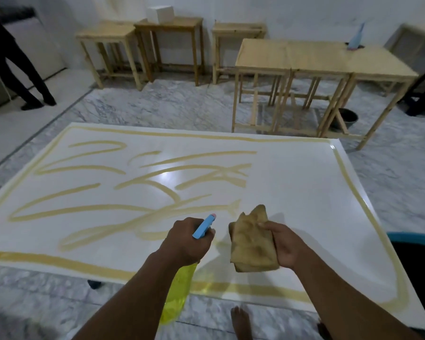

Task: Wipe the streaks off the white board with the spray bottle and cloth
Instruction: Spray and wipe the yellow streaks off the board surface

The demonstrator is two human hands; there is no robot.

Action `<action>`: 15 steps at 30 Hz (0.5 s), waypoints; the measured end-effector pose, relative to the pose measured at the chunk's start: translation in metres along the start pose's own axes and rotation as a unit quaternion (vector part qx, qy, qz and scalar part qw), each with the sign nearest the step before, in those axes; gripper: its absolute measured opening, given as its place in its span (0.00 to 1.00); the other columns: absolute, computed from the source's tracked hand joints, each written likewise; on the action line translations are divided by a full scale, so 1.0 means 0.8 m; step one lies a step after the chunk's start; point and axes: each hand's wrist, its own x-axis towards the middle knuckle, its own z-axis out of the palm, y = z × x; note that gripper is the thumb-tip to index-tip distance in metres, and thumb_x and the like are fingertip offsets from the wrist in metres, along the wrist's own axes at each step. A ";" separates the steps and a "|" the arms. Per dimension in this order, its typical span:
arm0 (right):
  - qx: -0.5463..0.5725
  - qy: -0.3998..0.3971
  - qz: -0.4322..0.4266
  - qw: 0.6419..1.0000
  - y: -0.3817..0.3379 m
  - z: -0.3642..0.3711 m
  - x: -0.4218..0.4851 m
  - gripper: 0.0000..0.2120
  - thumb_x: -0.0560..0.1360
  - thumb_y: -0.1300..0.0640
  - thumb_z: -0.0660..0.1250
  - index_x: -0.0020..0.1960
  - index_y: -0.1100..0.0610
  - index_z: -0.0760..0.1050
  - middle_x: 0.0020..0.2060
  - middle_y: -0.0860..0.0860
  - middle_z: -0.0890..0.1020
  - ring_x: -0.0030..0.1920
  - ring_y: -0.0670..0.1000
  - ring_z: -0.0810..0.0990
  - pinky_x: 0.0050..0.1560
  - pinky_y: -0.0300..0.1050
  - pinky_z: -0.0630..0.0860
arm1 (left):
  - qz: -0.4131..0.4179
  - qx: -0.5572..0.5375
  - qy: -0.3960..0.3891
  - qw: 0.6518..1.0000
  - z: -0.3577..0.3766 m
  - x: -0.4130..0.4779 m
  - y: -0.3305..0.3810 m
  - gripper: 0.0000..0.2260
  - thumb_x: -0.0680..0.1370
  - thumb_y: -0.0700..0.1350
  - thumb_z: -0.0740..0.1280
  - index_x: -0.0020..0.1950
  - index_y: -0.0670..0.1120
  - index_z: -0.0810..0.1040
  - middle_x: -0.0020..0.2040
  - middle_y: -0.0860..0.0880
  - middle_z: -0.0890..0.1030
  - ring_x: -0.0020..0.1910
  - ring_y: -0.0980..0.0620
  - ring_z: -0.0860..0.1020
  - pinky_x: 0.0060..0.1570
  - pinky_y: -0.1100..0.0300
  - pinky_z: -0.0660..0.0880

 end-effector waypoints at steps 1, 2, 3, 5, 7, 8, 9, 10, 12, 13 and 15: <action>0.044 -0.025 0.011 0.999 0.001 -0.001 0.005 0.15 0.77 0.59 0.65 0.60 0.65 0.81 0.59 0.63 0.83 0.58 0.63 0.82 0.60 0.58 0.78 | 0.004 0.002 0.002 1.000 -0.001 0.008 0.004 0.15 0.80 0.51 0.66 0.39 0.42 0.77 0.37 0.39 0.83 0.34 0.39 0.84 0.40 0.41 0.82; 0.052 -0.033 0.021 0.998 0.001 -0.004 0.017 0.15 0.76 0.60 0.66 0.61 0.65 0.81 0.60 0.63 0.82 0.59 0.63 0.82 0.61 0.59 0.77 | 0.008 -0.001 0.002 1.000 -0.002 0.019 0.008 0.15 0.80 0.51 0.66 0.39 0.42 0.77 0.37 0.39 0.83 0.34 0.38 0.84 0.40 0.41 0.82; 0.033 -0.034 0.038 0.998 -0.002 -0.008 0.037 0.17 0.75 0.62 0.68 0.62 0.66 0.80 0.62 0.64 0.81 0.60 0.64 0.81 0.64 0.60 0.76 | 0.009 -0.003 0.000 1.000 -0.003 0.035 0.010 0.15 0.80 0.51 0.66 0.39 0.43 0.77 0.37 0.39 0.83 0.35 0.38 0.84 0.41 0.41 0.82; -0.034 -0.041 0.080 0.995 -0.023 -0.014 0.078 0.24 0.72 0.65 0.70 0.68 0.66 0.76 0.66 0.65 0.78 0.64 0.65 0.78 0.67 0.61 0.73 | 0.012 -0.005 -0.003 1.000 -0.005 0.071 0.018 0.15 0.80 0.51 0.66 0.39 0.44 0.77 0.37 0.39 0.83 0.35 0.38 0.84 0.41 0.41 0.82; -0.156 -0.034 0.099 0.982 -0.074 -0.022 0.123 0.25 0.72 0.68 0.68 0.68 0.67 0.74 0.64 0.67 0.79 0.61 0.65 0.80 0.63 0.61 0.76 | 0.010 -0.007 -0.007 1.000 -0.005 0.111 0.026 0.16 0.80 0.51 0.66 0.39 0.42 0.76 0.37 0.38 0.82 0.35 0.38 0.83 0.41 0.41 0.82; -0.225 -0.013 0.094 0.970 -0.109 -0.022 0.141 0.22 0.73 0.68 0.66 0.67 0.68 0.73 0.61 0.67 0.80 0.58 0.65 0.81 0.60 0.61 0.77 | 0.009 -0.011 -0.009 1.000 -0.004 0.129 0.030 0.16 0.80 0.51 0.66 0.40 0.40 0.76 0.37 0.37 0.82 0.35 0.37 0.83 0.41 0.41 0.82; -0.289 0.023 0.077 0.954 -0.149 -0.022 0.154 0.20 0.74 0.69 0.65 0.65 0.69 0.73 0.57 0.67 0.81 0.54 0.65 0.82 0.57 0.60 0.79 | 0.010 -0.014 -0.012 1.000 -0.005 0.146 0.036 0.16 0.80 0.51 0.66 0.41 0.39 0.76 0.38 0.37 0.82 0.34 0.38 0.83 0.40 0.42 0.83; -0.340 0.061 0.048 0.937 -0.192 -0.022 0.168 0.17 0.74 0.69 0.63 0.63 0.69 0.74 0.54 0.66 0.82 0.51 0.64 0.82 0.54 0.58 0.79 | 0.011 -0.018 -0.013 1.000 -0.006 0.162 0.042 0.16 0.80 0.51 0.66 0.42 0.39 0.77 0.38 0.37 0.83 0.33 0.38 0.84 0.40 0.43 0.83; -0.430 0.109 -0.017 0.896 -0.288 -0.017 0.201 0.12 0.71 0.65 0.65 0.54 0.65 0.75 0.49 0.61 0.80 0.47 0.60 0.80 0.49 0.54 0.77 | 0.014 -0.014 -0.019 1.000 -0.005 0.209 0.052 0.16 0.80 0.52 0.65 0.43 0.40 0.78 0.38 0.38 0.83 0.35 0.39 0.84 0.40 0.43 0.83; -0.466 0.121 -0.055 0.875 -0.329 -0.014 0.218 0.10 0.71 0.61 0.66 0.52 0.61 0.76 0.49 0.59 0.79 0.47 0.58 0.79 0.50 0.53 0.76 | 0.018 -0.007 -0.021 1.000 -0.005 0.226 0.057 0.16 0.80 0.53 0.65 0.43 0.40 0.78 0.38 0.38 0.82 0.35 0.38 0.83 0.41 0.42 0.83; -0.546 0.165 -0.134 0.810 -0.389 -0.016 0.253 0.10 0.77 0.57 0.67 0.58 0.57 0.78 0.54 0.58 0.80 0.54 0.60 0.79 0.53 0.50 0.72 | 0.031 0.002 -0.022 0.999 -0.003 0.258 0.064 0.16 0.81 0.52 0.64 0.43 0.39 0.77 0.38 0.38 0.82 0.36 0.38 0.83 0.41 0.40 0.82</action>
